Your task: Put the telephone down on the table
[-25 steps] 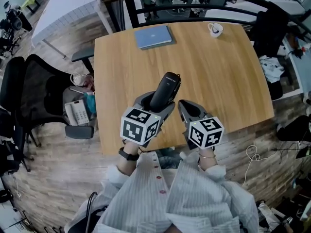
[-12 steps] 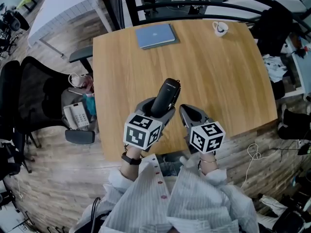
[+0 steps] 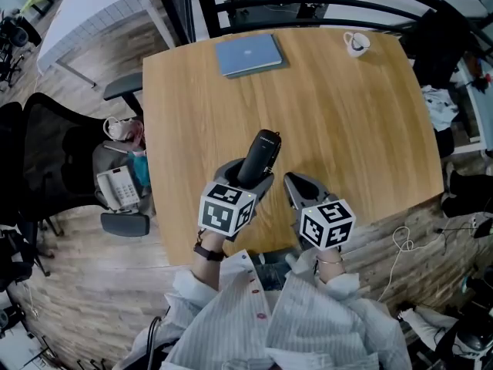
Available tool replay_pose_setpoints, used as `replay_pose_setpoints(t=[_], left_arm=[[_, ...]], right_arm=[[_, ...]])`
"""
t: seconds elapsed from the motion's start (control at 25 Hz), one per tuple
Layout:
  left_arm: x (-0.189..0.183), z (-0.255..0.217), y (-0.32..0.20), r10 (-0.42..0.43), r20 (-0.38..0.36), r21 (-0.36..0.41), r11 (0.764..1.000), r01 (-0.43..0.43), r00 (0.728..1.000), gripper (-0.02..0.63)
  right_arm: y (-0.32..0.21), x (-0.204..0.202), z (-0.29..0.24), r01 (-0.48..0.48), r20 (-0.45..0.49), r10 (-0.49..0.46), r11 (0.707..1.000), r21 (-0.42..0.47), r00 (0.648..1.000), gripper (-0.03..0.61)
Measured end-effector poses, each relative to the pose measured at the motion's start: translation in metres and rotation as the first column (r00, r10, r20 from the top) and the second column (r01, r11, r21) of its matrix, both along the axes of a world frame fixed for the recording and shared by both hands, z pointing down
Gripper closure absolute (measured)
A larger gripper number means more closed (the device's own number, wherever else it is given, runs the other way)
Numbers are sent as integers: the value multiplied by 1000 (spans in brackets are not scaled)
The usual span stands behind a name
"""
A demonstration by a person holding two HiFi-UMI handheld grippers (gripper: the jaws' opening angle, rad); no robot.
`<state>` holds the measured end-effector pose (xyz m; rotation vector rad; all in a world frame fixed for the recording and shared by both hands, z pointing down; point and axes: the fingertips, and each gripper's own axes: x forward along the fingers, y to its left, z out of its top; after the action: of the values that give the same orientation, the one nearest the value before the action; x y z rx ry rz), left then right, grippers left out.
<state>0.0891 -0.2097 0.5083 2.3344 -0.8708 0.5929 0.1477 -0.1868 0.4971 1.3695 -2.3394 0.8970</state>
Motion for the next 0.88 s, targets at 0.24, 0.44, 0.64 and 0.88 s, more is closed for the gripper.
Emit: replay_pose_setpoints(t=[0.24,0.44,0.64,0.88], left_arm=[[-8,31,-8,-2,21,-45,999,3,1000,307],[-14,47,-13,-11,16,-82,997,12,1000,306],[-24,65,-17,-19,34,-106,994,23,999,307],[-36,85,-20,-25,76,-122,992,34,997,305]], right_arm=[[-7,-7,17,-1,-1,1,999,-35,1000,543],[-15,-10,24,-5,-5,4,999,-52,1000,543],[-20,-16,34,-8,-4,8,997,-72,1000,543],[-24,-27,47,5,-3,-5,995,-96,1000,543]])
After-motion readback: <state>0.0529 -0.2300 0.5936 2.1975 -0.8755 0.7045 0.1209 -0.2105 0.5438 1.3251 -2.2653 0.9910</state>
